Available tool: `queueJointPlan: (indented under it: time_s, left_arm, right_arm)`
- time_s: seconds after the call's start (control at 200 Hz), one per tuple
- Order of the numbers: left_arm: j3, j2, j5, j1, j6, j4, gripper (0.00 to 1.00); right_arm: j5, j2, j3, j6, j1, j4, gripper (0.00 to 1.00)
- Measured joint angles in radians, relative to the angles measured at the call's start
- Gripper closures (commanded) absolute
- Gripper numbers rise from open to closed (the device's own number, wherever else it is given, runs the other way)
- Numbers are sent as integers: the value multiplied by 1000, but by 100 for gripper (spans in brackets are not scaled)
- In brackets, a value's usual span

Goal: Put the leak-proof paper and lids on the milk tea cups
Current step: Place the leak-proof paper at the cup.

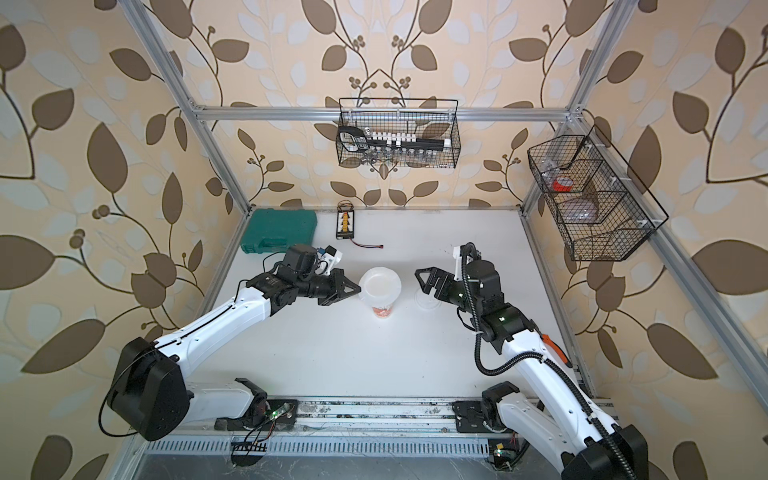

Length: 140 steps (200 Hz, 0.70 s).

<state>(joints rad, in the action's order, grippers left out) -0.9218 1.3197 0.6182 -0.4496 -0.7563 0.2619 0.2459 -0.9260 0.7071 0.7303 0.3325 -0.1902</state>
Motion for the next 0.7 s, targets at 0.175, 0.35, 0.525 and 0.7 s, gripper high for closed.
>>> queueJointPlan:
  time_s: [0.175, 0.35, 0.525, 0.7]
  left_arm:
    - [-5, 20, -1, 6, 3, 2, 100]
    - [-33, 23, 0, 6, 2, 2, 100]
    - [-42, 23, 2, 6, 2, 0, 100]
    - [-42, 23, 3, 6, 0, -1, 100]
  right_arm:
    - [2, 0, 0, 3, 0, 0, 0]
    - [2, 0, 0, 7, 0, 0, 0]
    - [3, 0, -5, 10, 0, 8, 0]
    - [8, -4, -6, 13, 0, 16, 0]
